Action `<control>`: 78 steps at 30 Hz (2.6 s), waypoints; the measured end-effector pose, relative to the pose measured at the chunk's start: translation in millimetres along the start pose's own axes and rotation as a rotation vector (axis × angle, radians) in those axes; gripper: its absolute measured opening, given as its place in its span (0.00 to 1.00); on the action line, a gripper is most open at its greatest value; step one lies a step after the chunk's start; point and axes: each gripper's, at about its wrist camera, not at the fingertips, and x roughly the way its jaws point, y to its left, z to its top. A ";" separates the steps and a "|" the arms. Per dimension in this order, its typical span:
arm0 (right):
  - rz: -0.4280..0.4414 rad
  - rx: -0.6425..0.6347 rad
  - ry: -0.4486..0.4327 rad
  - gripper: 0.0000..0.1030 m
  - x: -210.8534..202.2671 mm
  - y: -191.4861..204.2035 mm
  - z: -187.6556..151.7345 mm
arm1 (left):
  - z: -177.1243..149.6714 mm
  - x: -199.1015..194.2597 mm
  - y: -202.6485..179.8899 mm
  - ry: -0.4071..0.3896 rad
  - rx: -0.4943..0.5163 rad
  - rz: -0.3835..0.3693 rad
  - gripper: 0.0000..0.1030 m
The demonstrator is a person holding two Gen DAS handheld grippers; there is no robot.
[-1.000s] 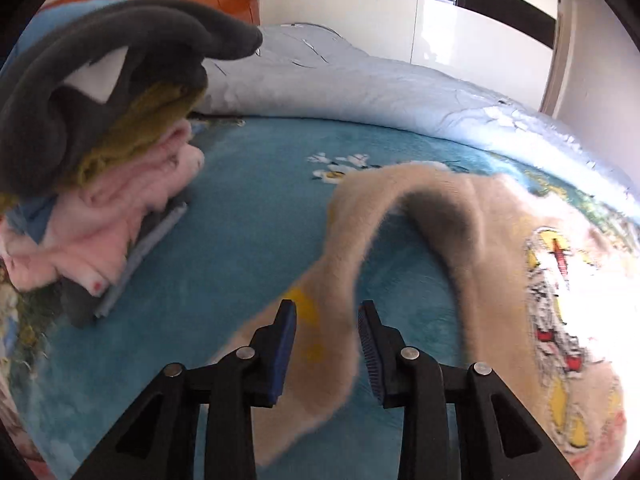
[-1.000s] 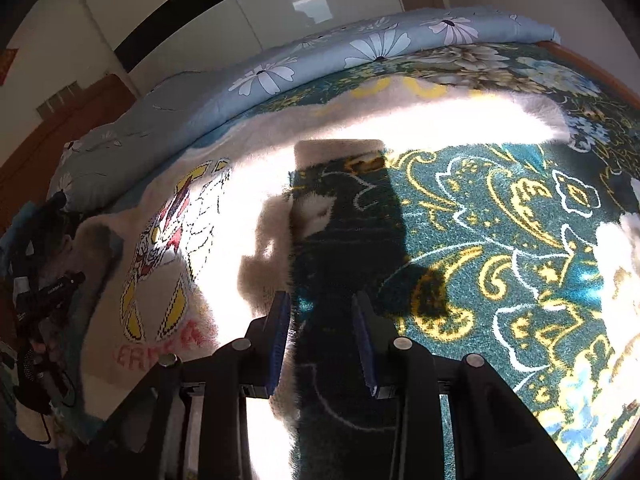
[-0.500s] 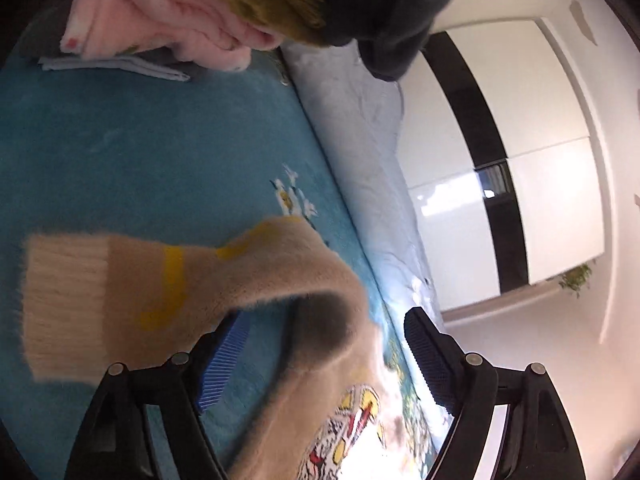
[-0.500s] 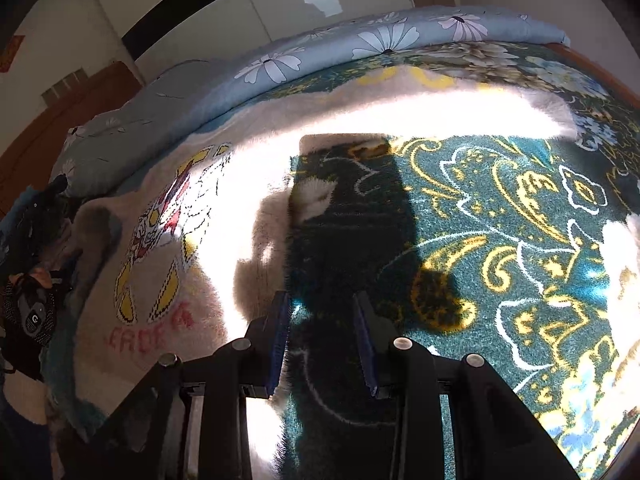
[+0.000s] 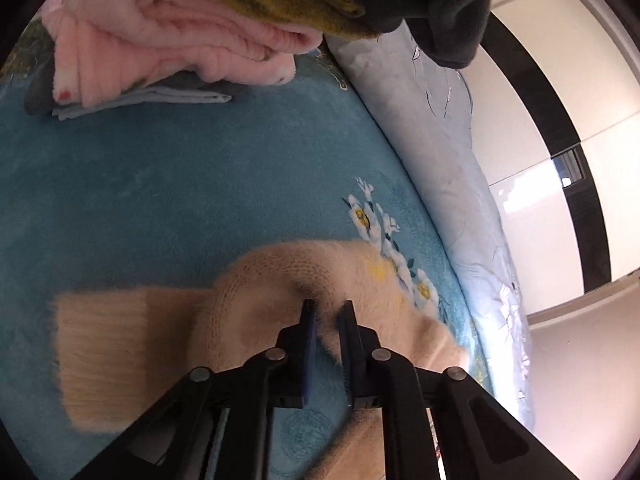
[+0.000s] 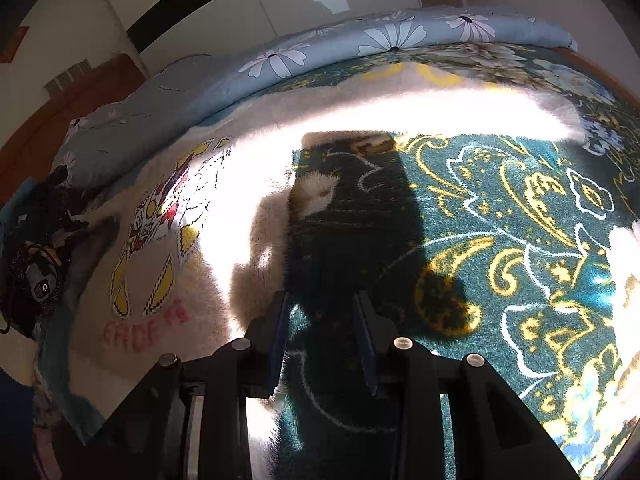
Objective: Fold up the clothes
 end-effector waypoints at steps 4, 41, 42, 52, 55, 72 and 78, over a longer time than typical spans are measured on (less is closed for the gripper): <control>0.001 -0.004 -0.001 0.32 0.3 0.2 -0.2 | -23.7 -41.4 -53.5 -0.249 0.391 0.020 0.10; 0.005 -0.016 0.007 0.32 0.6 2.2 0.2 | -35.6 -62.2 159.4 0.051 -0.519 -0.199 0.46; 0.006 -0.014 0.006 0.32 0.6 1.9 0.2 | -35.5 -63.0 159.5 0.048 -0.515 -0.193 0.46; 0.005 -0.013 0.003 0.32 1.4 2.6 -0.1 | -67.0 -52.4 131.4 0.137 -0.448 -0.234 0.44; 0.006 -0.015 0.003 0.32 1.2 3.1 -0.2 | -79.4 -59.8 139.0 0.132 -0.483 -0.225 0.44; -0.005 -0.017 -0.003 0.32 3.8 4.9 0.6 | -126.2 -35.5 118.1 0.288 -0.629 -0.339 0.46; -0.003 -0.020 -0.001 0.32 3.5 4.2 1.0 | -80.6 9.3 123.5 0.249 -0.722 -0.362 0.48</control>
